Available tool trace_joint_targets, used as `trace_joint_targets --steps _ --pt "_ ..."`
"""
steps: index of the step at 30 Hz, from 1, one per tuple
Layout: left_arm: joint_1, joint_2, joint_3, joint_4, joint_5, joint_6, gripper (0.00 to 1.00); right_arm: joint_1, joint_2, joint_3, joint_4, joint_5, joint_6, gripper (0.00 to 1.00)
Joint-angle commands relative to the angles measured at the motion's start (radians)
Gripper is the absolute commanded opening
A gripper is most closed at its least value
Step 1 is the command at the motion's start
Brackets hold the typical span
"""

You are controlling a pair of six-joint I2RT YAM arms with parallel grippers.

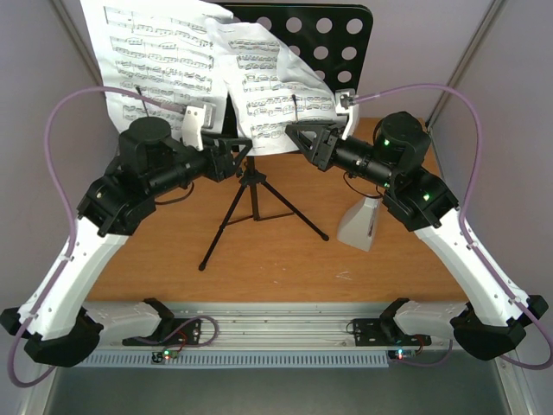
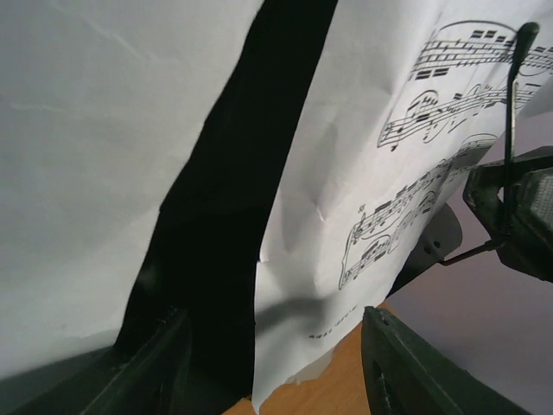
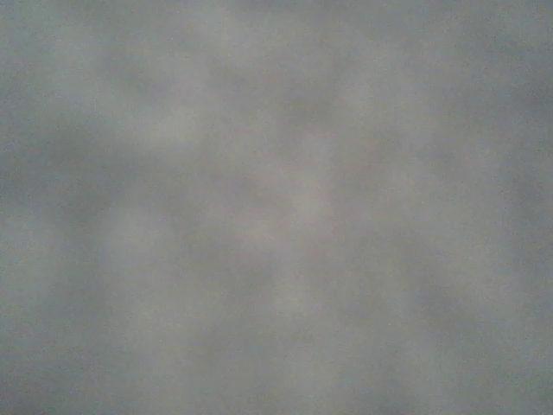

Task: Pack up the instrument practice props
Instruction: Pick up the sheet music from the music stand.

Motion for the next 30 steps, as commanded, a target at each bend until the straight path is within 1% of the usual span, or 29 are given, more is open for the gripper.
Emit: trace_joint_targets --steps 1,6,10,13,16,19,26,30 --pt "0.005 0.031 0.027 0.051 0.033 -0.015 0.55 0.011 -0.018 -0.005 0.028 -0.017 0.004 0.22" --pt "0.005 0.058 0.044 0.057 0.032 -0.019 0.55 0.012 -0.025 -0.007 0.027 -0.019 0.002 0.22" --pt "0.005 0.052 0.023 0.111 0.067 -0.032 0.53 0.012 -0.030 -0.007 0.020 -0.016 -0.004 0.22" --pt "0.005 0.035 -0.006 0.163 0.096 -0.046 0.45 0.012 -0.035 -0.008 0.017 -0.013 -0.006 0.22" --pt "0.005 0.009 -0.046 0.231 0.125 -0.056 0.41 0.012 -0.036 -0.011 0.017 -0.013 -0.008 0.22" --pt "0.005 -0.015 -0.079 0.282 0.149 -0.060 0.34 0.012 -0.037 -0.014 0.018 -0.011 -0.010 0.21" --pt "0.005 -0.024 -0.089 0.307 0.173 -0.043 0.17 0.012 -0.037 -0.030 0.035 -0.009 -0.008 0.13" --pt "0.005 -0.029 -0.095 0.307 0.164 -0.036 0.07 0.012 -0.044 -0.036 0.036 -0.008 -0.019 0.04"
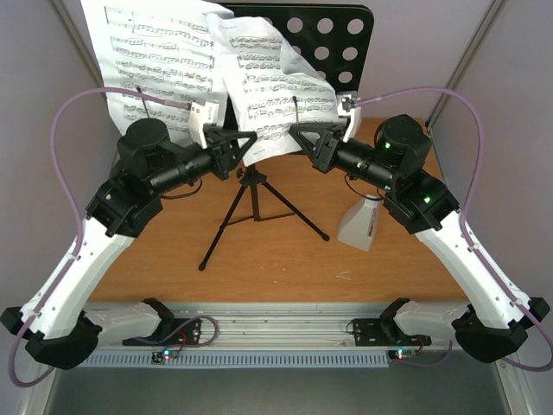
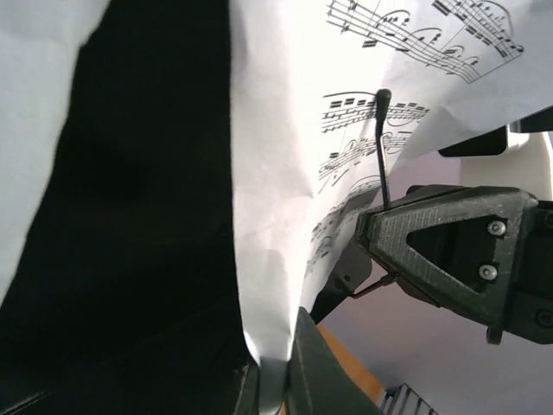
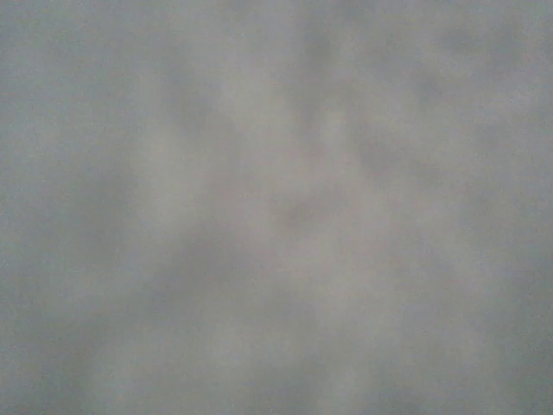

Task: Pack up the instrument practice props
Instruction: Pick up the sheet music from the music stand.

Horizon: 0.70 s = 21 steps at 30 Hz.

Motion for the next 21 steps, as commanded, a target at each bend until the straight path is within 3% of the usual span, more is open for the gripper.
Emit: trace_joint_targets --steps 1,3,21 --pt "0.006 -0.024 -0.012 0.071 0.008 0.007 0.04 0.012 -0.026 -0.008 0.027 -0.027 -0.006 0.02" --pt "0.006 -0.029 -0.016 0.067 -0.004 0.011 0.01 0.012 -0.026 -0.009 0.025 -0.026 -0.018 0.01" --pt "0.005 -0.085 0.007 -0.034 -0.095 0.033 0.00 0.012 -0.048 -0.064 0.111 -0.102 -0.142 0.01"
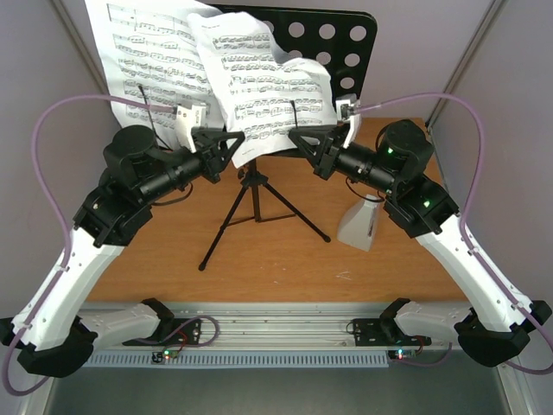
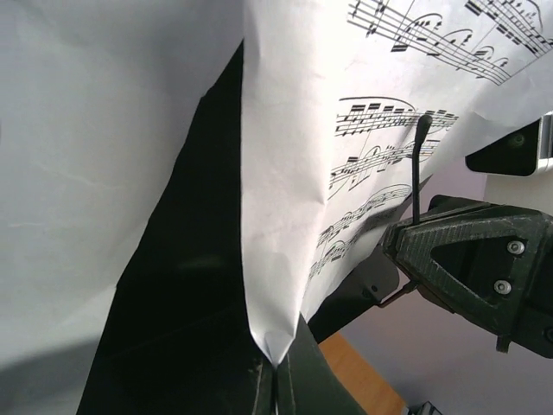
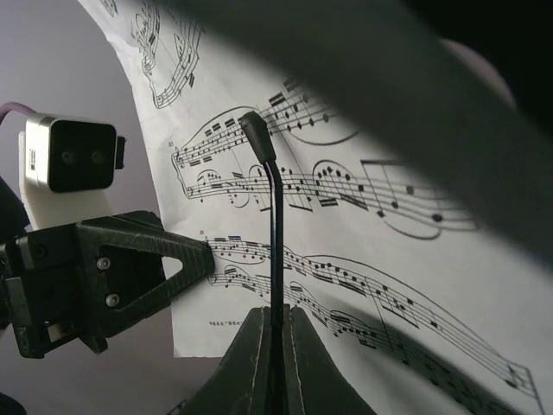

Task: Pack up the instrument practice props
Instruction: Pick up the sheet music from the music stand.

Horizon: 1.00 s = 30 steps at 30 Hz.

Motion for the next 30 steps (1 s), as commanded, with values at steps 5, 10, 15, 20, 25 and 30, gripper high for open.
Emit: trace_joint_targets --steps 5,10,15,20,25,30 --pt "0.005 -0.090 0.000 -0.034 -0.050 0.035 0.00 0.012 -0.024 -0.028 0.070 -0.050 -0.034 0.01" --pt "0.006 -0.177 -0.021 -0.096 -0.083 0.044 0.00 0.012 -0.023 -0.037 0.083 -0.041 -0.026 0.01" --pt "0.005 -0.239 0.010 -0.228 -0.125 0.084 0.01 0.012 -0.018 -0.034 0.081 -0.024 -0.014 0.01" --pt "0.005 -0.335 0.019 -0.356 -0.118 0.097 0.01 0.012 -0.009 -0.031 0.072 -0.010 -0.007 0.01" --pt "0.005 -0.391 0.034 -0.490 -0.003 0.127 0.00 0.012 0.005 -0.029 0.079 -0.005 0.009 0.01" --pt "0.005 -0.430 0.035 -0.602 0.173 0.203 0.01 0.012 0.021 -0.022 0.068 -0.002 0.049 0.02"
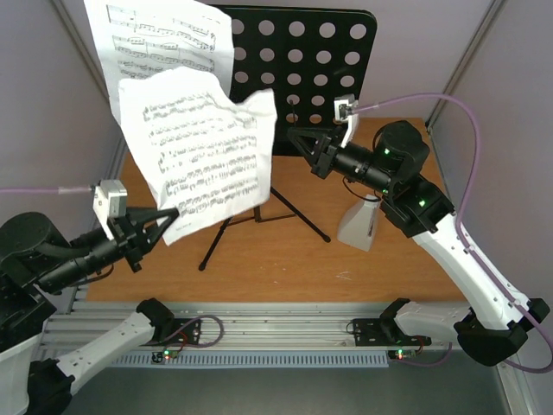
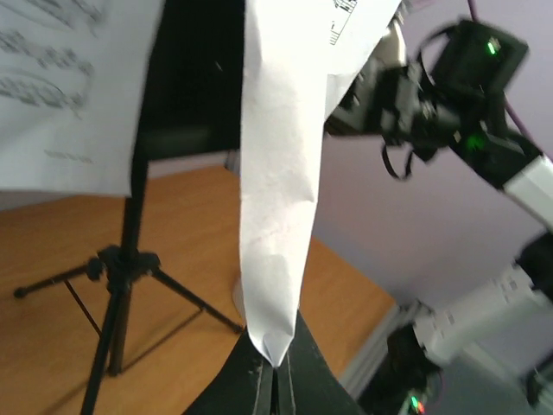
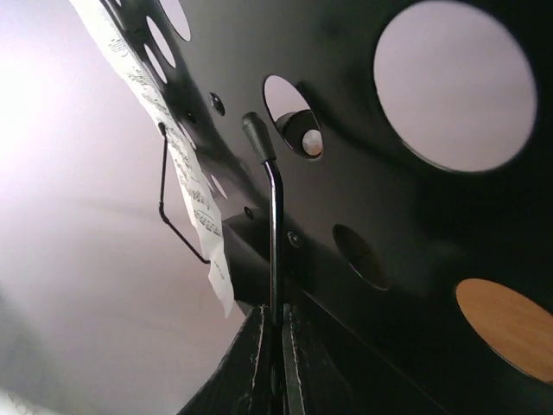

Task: Pack up the instrument practice props
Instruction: Pick up the sheet music from the music stand.

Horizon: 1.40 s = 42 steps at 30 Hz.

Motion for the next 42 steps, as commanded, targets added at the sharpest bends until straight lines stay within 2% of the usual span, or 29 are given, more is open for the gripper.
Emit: trace_joint_targets --steps 1,11,18,21,25,32,39,42 --pt "0.005 -0.036 0.006 -0.140 0.180 0.089 0.00 0.012 0.020 0.010 0.014 -0.004 0.044 0.04" --pt "0.005 -0.125 -0.091 -0.155 0.284 0.121 0.00 0.012 0.028 0.032 -0.026 0.018 0.039 0.28" --pt "0.005 -0.140 -0.137 -0.172 0.322 0.135 0.01 0.012 -0.019 0.027 -0.067 0.035 0.019 0.61" --pt "0.005 -0.140 -0.167 -0.166 0.344 0.134 0.00 0.012 -0.059 0.014 -0.092 0.042 -0.039 0.76" --pt "0.005 -0.140 -0.220 -0.134 0.365 0.121 0.01 0.012 -0.116 0.011 -0.160 0.047 -0.084 0.89" --pt "0.005 -0.142 -0.360 0.032 0.437 0.017 0.00 0.012 -0.282 -0.063 -0.335 0.183 -0.125 0.98" --pt "0.005 -0.159 -0.466 0.147 0.470 -0.058 0.00 0.012 -0.620 -0.339 -0.329 0.247 -0.103 0.99" --pt "0.005 -0.160 -0.484 0.167 0.481 -0.074 0.00 0.012 -0.748 -0.456 -0.282 0.171 -0.087 0.98"
